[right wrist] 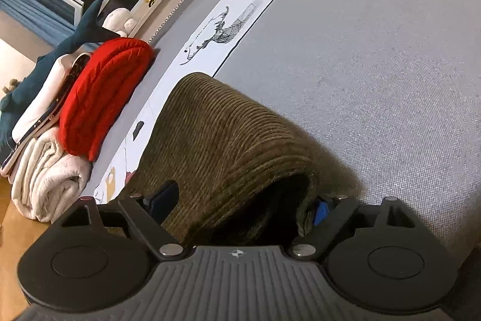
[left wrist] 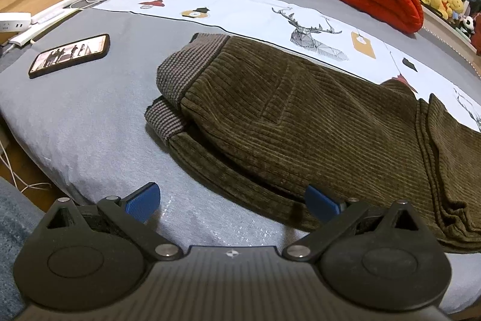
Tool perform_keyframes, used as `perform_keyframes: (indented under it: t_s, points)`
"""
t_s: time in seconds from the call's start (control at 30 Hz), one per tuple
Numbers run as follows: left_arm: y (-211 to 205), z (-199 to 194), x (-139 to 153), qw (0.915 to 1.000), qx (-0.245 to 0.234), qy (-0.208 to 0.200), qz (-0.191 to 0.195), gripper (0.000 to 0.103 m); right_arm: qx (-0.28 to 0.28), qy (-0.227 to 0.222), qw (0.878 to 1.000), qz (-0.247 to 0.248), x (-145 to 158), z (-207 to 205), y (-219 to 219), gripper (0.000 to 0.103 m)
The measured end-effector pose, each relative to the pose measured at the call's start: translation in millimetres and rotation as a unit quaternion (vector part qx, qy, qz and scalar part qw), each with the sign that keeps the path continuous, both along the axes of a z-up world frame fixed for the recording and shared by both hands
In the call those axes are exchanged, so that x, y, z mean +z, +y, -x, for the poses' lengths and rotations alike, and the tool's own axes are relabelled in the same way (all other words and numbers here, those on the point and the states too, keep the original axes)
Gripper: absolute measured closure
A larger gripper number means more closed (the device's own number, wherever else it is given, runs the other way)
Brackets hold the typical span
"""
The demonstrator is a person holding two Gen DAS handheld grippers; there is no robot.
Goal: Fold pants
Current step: 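Move the right gripper to the folded hem end of the pants and close, then lift the hem end with the right gripper and fold it over toward the waistband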
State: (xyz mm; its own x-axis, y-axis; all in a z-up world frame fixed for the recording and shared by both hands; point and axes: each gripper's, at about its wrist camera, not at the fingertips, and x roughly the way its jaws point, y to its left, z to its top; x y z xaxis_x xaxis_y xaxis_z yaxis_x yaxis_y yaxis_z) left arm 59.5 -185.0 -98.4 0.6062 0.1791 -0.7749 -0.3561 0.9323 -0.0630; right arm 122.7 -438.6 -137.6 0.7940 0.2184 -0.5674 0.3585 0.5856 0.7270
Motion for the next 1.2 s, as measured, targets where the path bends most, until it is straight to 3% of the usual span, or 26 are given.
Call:
perform_keyframes:
  t_s: [0.33, 0.37, 0.47, 0.5, 0.73, 0.83, 0.9, 0.93, 1.03, 1.13, 1.2]
  points:
    - [5.7, 2.1, 1.7, 0.9998, -0.005, 0.013, 0.011, 0.000, -0.003, 0.000, 1.000, -0.001, 0.7, -2.1, 2.0, 0.010]
    - [6.9, 3.1, 3.8, 0.9998, -0.008, 0.014, 0.011, 0.000, -0.006, 0.004, 1.000, 0.003, 1.3, -1.3, 1.8, 0.017]
    - [12.3, 4.9, 13.1, 0.9999, -0.005, 0.013, -0.003, 0.000, -0.025, 0.024, 0.999, 0.004, -2.1, 1.1, -5.6, 0.056]
    - [16.3, 4.2, 16.5, 0.9999, -0.002, 0.014, -0.005, 0.000, -0.024, 0.026, 0.999, -0.002, -3.7, 1.3, -8.3, 0.060]
    - [70.1, -17.9, 45.6, 0.9991, 0.039, 0.013, -0.012, 0.000, 0.000, 0.045, 0.997, 0.056, 13.5, -9.1, 1.8, 0.070]
    - [106.0, -27.2, 61.3, 0.9966, 0.081, 0.002, -0.014, 0.000, 0.026, 0.024, 0.992, 0.121, 51.0, -19.1, 21.0, 0.075]
    - [129.4, -33.3, 68.9, 0.9943, 0.106, -0.009, -0.011, 0.000, 0.057, -0.016, 0.983, 0.172, 86.6, -27.9, 46.8, 0.076]
    - [138.9, -35.3, 71.5, 0.9931, 0.116, -0.015, -0.005, 0.000, 0.077, -0.038, 0.975, 0.203, 106.9, -32.7, 66.4, 0.077]
    - [164.8, -36.8, 71.9, 0.9889, 0.142, -0.037, 0.023, 0.000, 0.155, -0.120, 0.932, 0.305, 164.9, -39.2, 154.6, 0.077]
    - [179.6, -29.9, 64.6, 0.9888, 0.140, -0.039, 0.035, 0.000, 0.246, -0.211, 0.868, 0.377, 191.6, -22.4, 256.0, 0.077]
    - [188.6, -25.5, 62.0, 0.9886, 0.143, -0.034, 0.032, 0.000, 0.321, -0.270, 0.816, 0.398, 188.2, 1.5, 328.6, 0.077]
